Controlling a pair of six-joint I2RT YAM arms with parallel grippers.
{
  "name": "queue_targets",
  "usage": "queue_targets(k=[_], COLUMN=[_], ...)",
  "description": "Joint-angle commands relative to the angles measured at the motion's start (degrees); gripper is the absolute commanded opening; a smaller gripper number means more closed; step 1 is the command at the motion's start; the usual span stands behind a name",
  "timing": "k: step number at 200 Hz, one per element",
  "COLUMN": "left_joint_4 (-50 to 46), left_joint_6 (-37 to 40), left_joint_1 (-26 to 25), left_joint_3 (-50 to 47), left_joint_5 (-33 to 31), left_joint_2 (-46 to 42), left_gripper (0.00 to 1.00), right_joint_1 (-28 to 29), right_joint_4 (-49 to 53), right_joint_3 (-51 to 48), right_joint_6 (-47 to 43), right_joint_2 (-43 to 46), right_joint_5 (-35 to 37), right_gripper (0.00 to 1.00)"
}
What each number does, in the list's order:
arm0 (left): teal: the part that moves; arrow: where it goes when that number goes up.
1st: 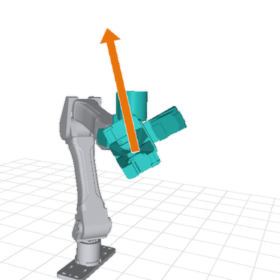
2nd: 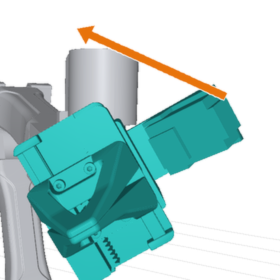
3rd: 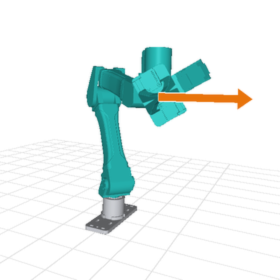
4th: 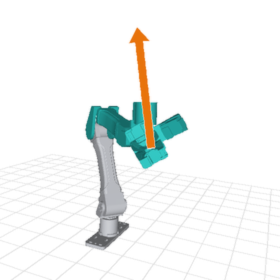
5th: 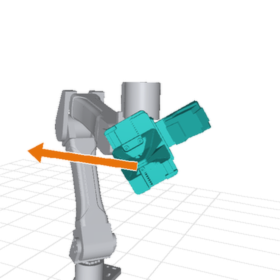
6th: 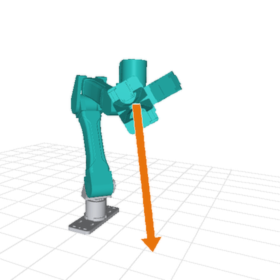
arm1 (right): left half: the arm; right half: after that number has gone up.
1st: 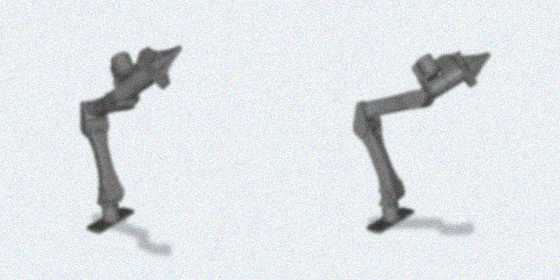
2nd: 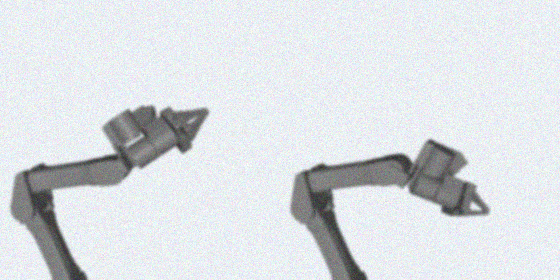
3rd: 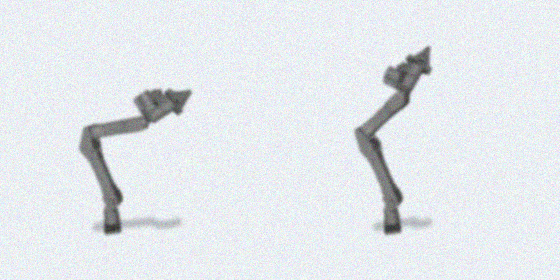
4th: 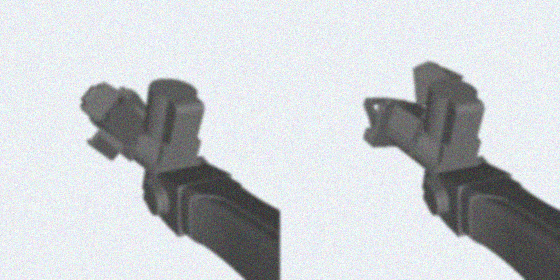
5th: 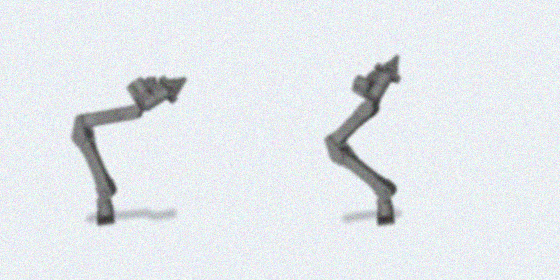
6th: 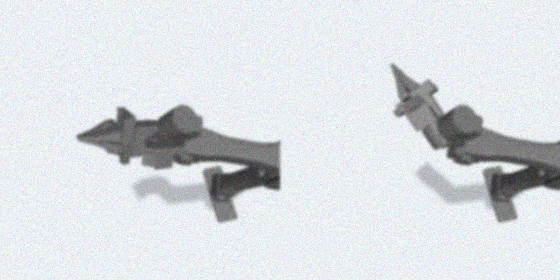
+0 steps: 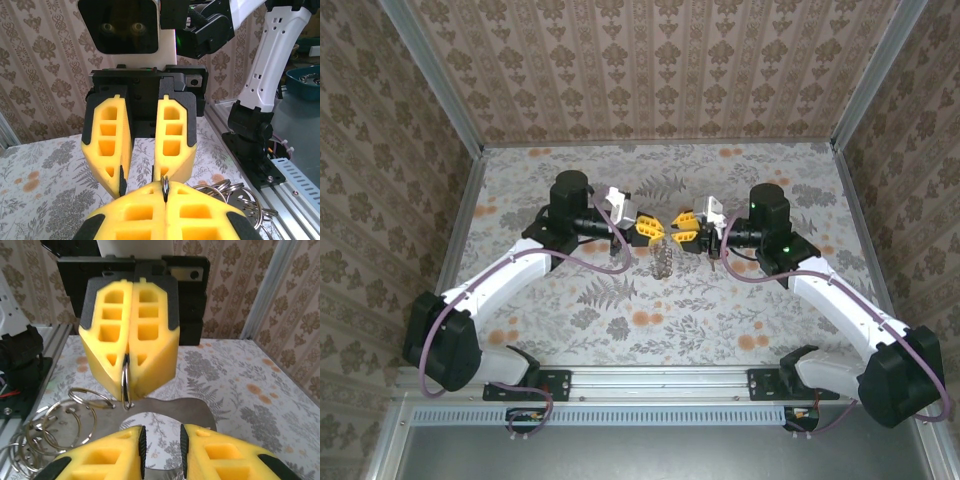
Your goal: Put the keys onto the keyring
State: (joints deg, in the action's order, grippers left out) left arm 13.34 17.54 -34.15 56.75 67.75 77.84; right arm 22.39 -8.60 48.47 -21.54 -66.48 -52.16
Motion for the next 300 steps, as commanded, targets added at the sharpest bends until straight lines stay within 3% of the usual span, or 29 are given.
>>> queue_targets(k=[1, 54, 90, 129, 152, 166, 191, 224, 252, 273, 300], left_joint_4=[2.6, 0.3, -1.0, -0.8, -2.0, -2.7, -2.4, -1.8, -1.7, -1.7, -6.0], left_joint_6=[-0.4, 2.7, 3.6, 3.2, 3.1, 3.4, 3.4, 3.3, 3.3, 3.1, 4.3], left_joint_1=[-0.5, -1.3, -2.2, -2.7, -2.6, -2.4, -2.3, -2.3, -2.4, -2.4, -2.2], left_joint_3=[2.2, 2.7, 3.1, 3.0, 3.2, 3.2, 2.6, 2.9, 3.0, 2.9, 3.4], left_joint_5=[1.3, 0.2, 0.3, -0.4, -0.8, -0.8, -0.7, -0.7, -1.0, -1.1, -2.6], left_joint_2=[0.1, 0.3, 0.5, 0.9, 1.2, 1.2, 1.2, 1.6, 1.7, 1.9, 1.6], left_gripper=[0.0, 0.0, 0.0, 0.0, 0.0, 0.0, 0.0, 0.0, 0.0, 0.0, 0.08], right_joint_1=[0.2, 0.4, 0.7, 0.8, 0.8, 0.9, 0.9, 0.9, 0.9, 0.9, 0.9], right_joint_4=[-3.3, -0.1, -0.6, -0.3, -0.2, 0.0, -0.3, -0.5, -0.6, -1.5, 1.3], right_joint_3=[0.2, 1.2, 1.3, 1.1, 0.8, 0.6, 0.0, 0.3, 0.5, 0.3, 0.9], right_joint_6=[3.4, 1.7, 1.4, 0.6, 0.0, -0.4, -0.6, -0.3, -0.3, 0.5, -0.4], right_joint_2=[-0.4, -0.7, -1.0, -0.7, 0.2, 0.7, 1.6, 1.4, 0.7, 0.6, 0.8], right_joint_5=[-5.2, -7.0, -7.0, -6.6, -6.0, -5.9, -5.2, -5.1, -5.1, -4.5, -1.7], right_gripper=[0.29, 0.31, 0.24, 0.07, 0.03, 0.03, 0.13, 0.16, 0.11, 0.0, 0.0])
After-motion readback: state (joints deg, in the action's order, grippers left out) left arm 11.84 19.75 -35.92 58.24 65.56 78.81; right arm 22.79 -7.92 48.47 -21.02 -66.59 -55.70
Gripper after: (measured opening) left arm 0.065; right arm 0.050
